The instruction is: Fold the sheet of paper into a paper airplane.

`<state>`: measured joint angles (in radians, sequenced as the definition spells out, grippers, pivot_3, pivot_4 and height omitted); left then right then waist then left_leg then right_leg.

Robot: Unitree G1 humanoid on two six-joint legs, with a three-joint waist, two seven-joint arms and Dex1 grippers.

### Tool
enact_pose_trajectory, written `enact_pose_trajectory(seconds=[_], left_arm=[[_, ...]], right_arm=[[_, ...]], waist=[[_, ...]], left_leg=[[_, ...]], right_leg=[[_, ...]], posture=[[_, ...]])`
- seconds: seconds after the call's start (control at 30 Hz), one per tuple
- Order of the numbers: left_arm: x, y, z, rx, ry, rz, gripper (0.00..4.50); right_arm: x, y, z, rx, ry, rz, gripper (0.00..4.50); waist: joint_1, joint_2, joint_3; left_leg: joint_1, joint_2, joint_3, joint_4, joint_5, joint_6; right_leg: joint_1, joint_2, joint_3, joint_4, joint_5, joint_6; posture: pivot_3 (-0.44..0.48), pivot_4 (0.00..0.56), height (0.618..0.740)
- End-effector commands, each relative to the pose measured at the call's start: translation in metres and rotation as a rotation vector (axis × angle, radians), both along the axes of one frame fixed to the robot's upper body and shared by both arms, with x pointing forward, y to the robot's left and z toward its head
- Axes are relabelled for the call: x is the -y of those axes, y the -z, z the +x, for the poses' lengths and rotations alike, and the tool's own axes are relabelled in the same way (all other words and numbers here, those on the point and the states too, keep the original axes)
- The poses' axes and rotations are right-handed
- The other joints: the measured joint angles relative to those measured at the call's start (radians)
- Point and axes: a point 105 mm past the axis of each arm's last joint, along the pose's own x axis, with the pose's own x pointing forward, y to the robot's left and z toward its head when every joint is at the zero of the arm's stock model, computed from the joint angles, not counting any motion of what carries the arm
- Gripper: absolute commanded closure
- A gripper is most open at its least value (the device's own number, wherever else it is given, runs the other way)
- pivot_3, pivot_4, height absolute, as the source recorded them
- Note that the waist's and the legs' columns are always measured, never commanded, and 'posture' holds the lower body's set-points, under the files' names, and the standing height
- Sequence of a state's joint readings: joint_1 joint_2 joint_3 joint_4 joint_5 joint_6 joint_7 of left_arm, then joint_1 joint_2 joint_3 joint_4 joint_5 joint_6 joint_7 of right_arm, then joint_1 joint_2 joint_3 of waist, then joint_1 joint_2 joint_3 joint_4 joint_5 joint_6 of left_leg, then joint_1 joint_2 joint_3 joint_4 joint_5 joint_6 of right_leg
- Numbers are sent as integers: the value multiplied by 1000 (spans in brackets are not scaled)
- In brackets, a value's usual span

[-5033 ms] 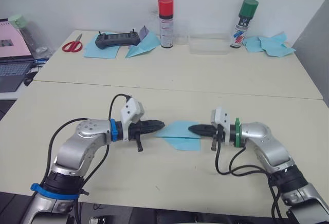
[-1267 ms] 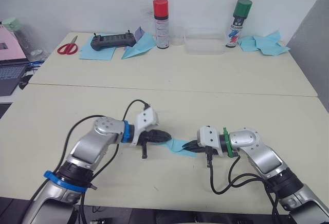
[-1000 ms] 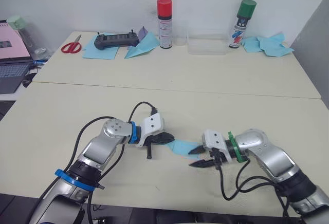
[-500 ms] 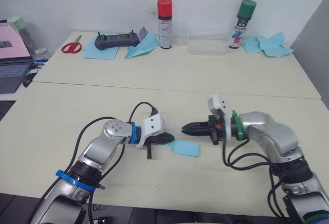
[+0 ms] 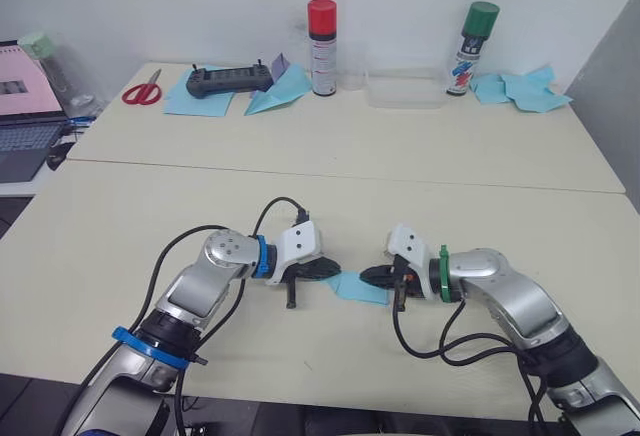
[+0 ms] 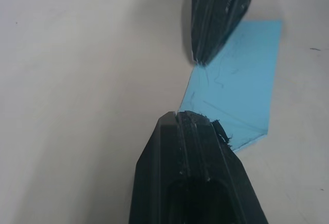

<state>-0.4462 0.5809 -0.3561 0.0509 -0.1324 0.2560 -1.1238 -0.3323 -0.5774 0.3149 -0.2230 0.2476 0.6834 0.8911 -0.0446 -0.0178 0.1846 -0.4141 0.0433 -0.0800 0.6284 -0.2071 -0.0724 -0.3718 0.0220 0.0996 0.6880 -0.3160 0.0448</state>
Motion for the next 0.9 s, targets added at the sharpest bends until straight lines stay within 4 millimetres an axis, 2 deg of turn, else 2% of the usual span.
enact_pose_trajectory(seconds=[0.03, 0.1, 0.17, 0.27, 0.37, 0.47, 0.57, 0.73, 0.9], left_arm=[[-6, 24, -5, -70, -8, 72, 4500], [-6, 24, -5, -71, -7, 72, 4500], [-5, 24, -5, -70, -3, 71, 4500], [-4, 24, -4, -68, 1, 69, 4500], [-4, 23, -3, -65, 4, 67, 4500], [-3, 22, -3, -62, 10, 64, 4500], [-2, 21, -3, -59, 13, 62, 4500], [-4, 21, -4, -58, 7, 63, 4500], [-16, 27, -4, -83, -65, 65, 4500]], right_arm=[[41, 11, -2, -66, 123, -80, 4454], [49, 11, -6, -73, 130, -88, 4454], [50, 1, -10, -22, 82, -73, 4454], [27, -31, -7, 109, 10, 92, 4454], [7, -44, -4, 147, -12, 172, 4454], [-11, -34, -4, 120, -24, 177, 4454], [-18, -18, -6, 70, -33, 134, 4454], [-11, 11, -6, 30, -33, -13, 4454], [-6, 16, -4, 17, -23, -35, 4454]], waist=[[4, 0, 0], [5, 0, -1], [7, 0, -2], [8, 0, -1], [0, 0, -2], [-2, 0, -2], [2, 0, -2], [2, 1, -2], [0, 0, -3]], left_leg=[[0, 0, 0, 0, 0, 0], [0, 0, 0, 0, 0, 0], [0, 0, 0, 0, 0, 0], [0, 0, 0, 0, 0, 0], [0, 0, 0, 0, 0, 0], [0, 0, 0, 0, 0, 0], [0, 0, 0, 0, 0, 0], [0, 0, 0, 0, 0, 0], [1, 0, 0, 0, 0, 0]], right_leg=[[0, 0, 0, 0, 0, 0], [0, 0, 0, -1, 0, 0], [0, 0, 0, -1, 0, 0], [0, 0, 0, -1, 0, 0], [0, 0, 0, 0, 0, 0], [0, 0, 0, 0, 0, 0], [0, 0, 0, 0, 0, 0], [-1, 0, 0, 0, 0, 0], [0, 0, 0, 0, 0, 0]], posture=[[0, 150, 740], [0, 150, 740], [0, 150, 740], [0, 150, 740], [0, 150, 740], [0, 150, 740], [0, 150, 740], [0, 150, 740], [0, 150, 740]])
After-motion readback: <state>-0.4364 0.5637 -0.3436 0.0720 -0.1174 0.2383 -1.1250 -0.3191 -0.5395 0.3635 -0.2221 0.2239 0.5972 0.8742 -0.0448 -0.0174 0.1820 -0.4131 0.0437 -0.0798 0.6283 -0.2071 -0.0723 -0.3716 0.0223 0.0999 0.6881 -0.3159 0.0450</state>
